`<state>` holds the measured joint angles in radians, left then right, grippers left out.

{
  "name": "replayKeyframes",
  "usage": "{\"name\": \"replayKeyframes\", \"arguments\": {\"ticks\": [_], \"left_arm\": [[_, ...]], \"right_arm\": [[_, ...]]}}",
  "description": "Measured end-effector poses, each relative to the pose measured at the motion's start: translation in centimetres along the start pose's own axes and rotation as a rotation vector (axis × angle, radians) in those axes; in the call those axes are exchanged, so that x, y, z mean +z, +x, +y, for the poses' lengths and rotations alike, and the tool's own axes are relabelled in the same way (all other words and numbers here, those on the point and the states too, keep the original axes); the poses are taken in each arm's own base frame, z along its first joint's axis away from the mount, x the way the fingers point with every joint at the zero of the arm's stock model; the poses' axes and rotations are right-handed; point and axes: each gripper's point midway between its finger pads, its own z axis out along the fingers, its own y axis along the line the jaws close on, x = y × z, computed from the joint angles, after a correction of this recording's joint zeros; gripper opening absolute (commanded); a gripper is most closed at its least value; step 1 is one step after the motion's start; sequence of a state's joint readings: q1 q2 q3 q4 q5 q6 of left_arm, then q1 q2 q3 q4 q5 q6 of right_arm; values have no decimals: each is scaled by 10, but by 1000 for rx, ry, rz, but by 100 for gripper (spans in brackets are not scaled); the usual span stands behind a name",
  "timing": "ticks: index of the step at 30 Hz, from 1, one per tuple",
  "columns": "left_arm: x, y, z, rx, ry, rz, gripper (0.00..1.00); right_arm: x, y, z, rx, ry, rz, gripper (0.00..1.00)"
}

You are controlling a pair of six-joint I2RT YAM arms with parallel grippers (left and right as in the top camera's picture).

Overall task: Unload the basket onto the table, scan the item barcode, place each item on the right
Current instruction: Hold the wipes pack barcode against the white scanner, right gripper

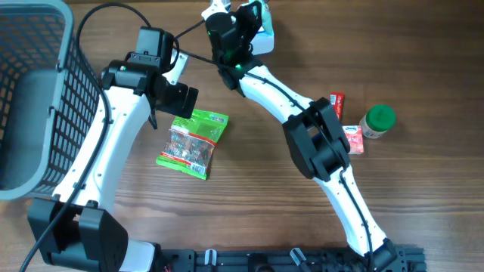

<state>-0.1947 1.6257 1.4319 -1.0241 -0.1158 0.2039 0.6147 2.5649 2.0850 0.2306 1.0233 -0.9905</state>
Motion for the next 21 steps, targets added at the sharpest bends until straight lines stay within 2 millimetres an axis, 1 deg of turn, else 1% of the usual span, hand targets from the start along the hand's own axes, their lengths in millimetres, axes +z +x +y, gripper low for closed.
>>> {"name": "replayKeyframes", "arguments": {"ticks": [4, 8, 11, 13, 15, 17, 19, 21], "left_arm": [[0, 0, 0, 0, 0, 0, 100], [0, 0, 0, 0, 0, 0, 100], [0, 0, 0, 0, 0, 0, 100], [0, 0, 0, 1, 0, 0, 100], [0, 0, 0, 1, 1, -1, 100], [0, 0, 0, 1, 0, 0, 100], [0, 0, 0, 1, 0, -1, 100], [0, 0, 0, 1, 0, -1, 100]], "right_arm": [[0, -2, -4, 37, 19, -6, 4], [-1, -8, -18, 76, 66, -19, 4], [1, -5, -22, 63, 72, -8, 4], [2, -2, -29, 44, 68, 8, 4], [4, 2, -49, 35, 63, 27, 4], [6, 9, -81, 37, 65, 52, 4], [8, 19, -123, 72, 91, 81, 4], [10, 32, -148, 95, 108, 117, 4]]}}
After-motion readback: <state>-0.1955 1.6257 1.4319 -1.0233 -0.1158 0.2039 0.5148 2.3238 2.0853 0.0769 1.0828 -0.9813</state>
